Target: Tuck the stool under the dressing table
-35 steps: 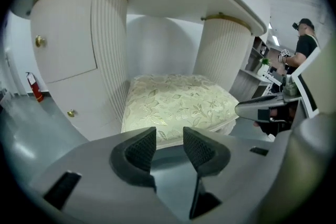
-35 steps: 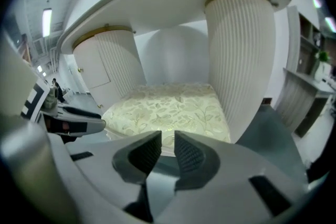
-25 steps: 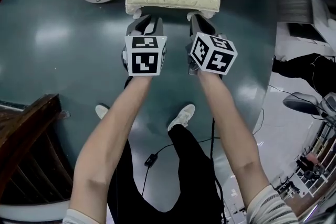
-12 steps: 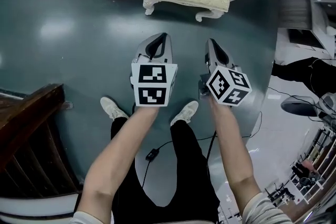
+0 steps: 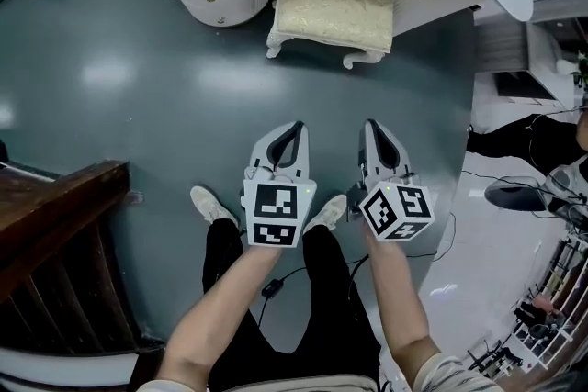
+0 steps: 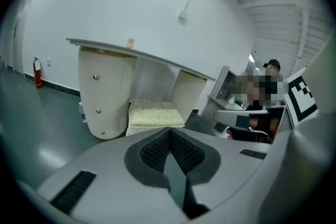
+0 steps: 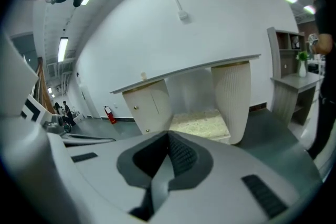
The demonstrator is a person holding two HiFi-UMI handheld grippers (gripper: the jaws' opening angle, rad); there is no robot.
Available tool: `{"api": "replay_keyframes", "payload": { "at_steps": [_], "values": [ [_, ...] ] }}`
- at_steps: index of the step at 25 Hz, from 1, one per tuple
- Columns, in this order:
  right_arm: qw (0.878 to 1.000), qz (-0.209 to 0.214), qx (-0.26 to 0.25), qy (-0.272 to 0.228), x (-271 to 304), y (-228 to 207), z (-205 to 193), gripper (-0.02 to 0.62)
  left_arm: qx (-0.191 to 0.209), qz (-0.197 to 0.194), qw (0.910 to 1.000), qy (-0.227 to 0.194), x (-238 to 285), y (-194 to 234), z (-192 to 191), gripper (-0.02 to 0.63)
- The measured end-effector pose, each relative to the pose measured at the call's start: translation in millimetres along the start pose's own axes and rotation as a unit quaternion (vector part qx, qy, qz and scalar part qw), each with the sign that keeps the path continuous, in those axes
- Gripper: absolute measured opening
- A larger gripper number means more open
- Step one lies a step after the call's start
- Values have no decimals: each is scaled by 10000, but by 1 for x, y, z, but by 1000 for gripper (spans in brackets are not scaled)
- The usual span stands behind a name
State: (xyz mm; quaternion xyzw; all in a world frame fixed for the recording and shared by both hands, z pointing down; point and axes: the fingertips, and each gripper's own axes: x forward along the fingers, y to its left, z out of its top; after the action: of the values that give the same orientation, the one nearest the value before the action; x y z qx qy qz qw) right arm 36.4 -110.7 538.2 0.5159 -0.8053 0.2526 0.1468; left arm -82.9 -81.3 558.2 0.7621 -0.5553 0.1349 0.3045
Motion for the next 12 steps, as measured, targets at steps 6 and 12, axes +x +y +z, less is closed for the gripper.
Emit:
{"api": "replay_keyframes", "payload": {
  "at_steps": [6,12],
  "values": [
    [9998,123,9,-155,-44,41,44,12,-20,17,9998,-209,-57,-13,43,6],
    [9991,314,-169,-218,-96,72,81,12,58,14,9985,-551,-111,-48,90,6]
  ]
}}
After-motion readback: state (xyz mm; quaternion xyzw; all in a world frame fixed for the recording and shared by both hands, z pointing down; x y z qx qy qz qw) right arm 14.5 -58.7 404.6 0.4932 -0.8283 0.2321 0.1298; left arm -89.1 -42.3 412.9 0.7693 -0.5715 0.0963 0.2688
